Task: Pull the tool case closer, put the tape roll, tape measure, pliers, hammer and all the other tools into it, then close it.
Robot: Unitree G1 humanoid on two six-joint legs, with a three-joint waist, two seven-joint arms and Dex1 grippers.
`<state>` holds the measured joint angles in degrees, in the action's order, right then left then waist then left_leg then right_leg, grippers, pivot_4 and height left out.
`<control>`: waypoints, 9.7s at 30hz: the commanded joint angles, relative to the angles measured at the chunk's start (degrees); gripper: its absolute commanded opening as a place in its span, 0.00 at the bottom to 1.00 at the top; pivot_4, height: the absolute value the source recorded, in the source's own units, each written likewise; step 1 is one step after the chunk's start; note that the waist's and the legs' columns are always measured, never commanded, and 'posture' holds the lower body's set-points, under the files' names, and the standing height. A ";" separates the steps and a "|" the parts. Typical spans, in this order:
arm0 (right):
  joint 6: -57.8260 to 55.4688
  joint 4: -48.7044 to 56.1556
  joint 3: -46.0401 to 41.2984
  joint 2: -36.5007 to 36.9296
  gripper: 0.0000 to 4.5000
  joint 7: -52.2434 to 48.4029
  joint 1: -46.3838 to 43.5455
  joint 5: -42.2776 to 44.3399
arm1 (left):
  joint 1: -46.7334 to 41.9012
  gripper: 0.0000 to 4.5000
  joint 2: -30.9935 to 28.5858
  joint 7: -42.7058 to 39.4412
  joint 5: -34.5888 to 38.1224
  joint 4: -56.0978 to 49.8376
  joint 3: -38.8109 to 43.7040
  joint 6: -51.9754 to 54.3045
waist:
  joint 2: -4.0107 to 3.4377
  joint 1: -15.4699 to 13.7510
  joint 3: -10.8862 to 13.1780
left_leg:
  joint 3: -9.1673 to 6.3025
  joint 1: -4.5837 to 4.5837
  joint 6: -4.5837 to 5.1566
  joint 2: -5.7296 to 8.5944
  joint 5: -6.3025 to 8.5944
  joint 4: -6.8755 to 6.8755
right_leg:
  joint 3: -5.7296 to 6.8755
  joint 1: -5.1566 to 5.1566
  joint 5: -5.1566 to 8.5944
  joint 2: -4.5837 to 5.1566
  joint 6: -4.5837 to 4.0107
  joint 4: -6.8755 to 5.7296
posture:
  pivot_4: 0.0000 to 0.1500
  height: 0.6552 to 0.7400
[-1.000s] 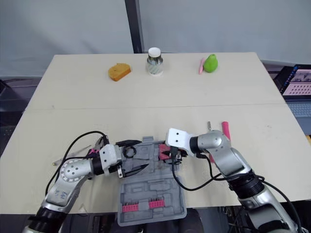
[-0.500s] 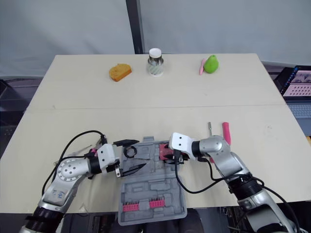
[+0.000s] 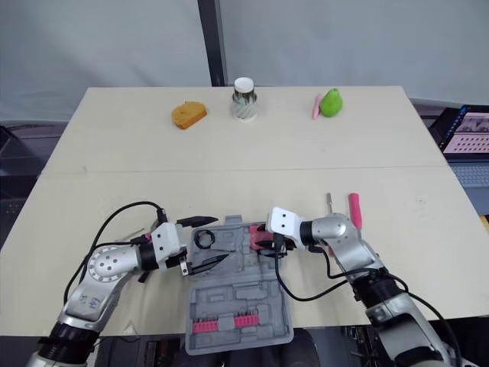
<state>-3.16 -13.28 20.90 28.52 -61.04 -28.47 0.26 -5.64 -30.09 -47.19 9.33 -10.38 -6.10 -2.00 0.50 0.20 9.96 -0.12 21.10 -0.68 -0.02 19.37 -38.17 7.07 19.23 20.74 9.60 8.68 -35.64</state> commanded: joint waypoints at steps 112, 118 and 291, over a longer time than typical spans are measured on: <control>-35.63 49.72 -22.16 15.75 0.98 7.92 18.74 37.22 | 17.71 1.00 6.41 32.47 2.77 -16.94 21.91 39.22 | -0.33 -1.99 0.25 | 0.54 -0.53 -0.40 -0.92 0.41 0.05 | -0.89 -0.61 0.06 -1.04 -0.11 1.09 | 1.00 1.00; -35.53 50.29 -19.51 17.99 0.98 4.55 15.49 38.06 | 15.27 1.00 7.07 35.59 2.38 -16.51 21.12 44.17 | -0.30 -1.72 0.26 | 0.55 -0.51 -0.40 -0.91 0.42 0.09 | -0.87 -0.60 0.06 -1.04 -0.11 1.11 | 1.00 1.00; -15.36 13.68 7.69 -13.46 0.01 5.72 0.51 0.37 | 35.82 1.00 -6.22 -6.06 8.71 -12.56 27.04 -4.13 | -0.01 0.24 0.33 | 0.70 0.27 -0.45 -0.91 0.47 -0.29 | -0.83 0.93 0.10 -0.94 -0.21 -0.22 | 1.00 1.00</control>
<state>-20.06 -0.02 29.37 15.74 -55.96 -28.07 0.08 29.94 -36.21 -53.67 17.85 -21.72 21.16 -5.66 0.48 0.44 10.29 0.58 21.36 -1.13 -0.93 19.84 -38.45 6.24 20.16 20.84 8.66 8.48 -35.87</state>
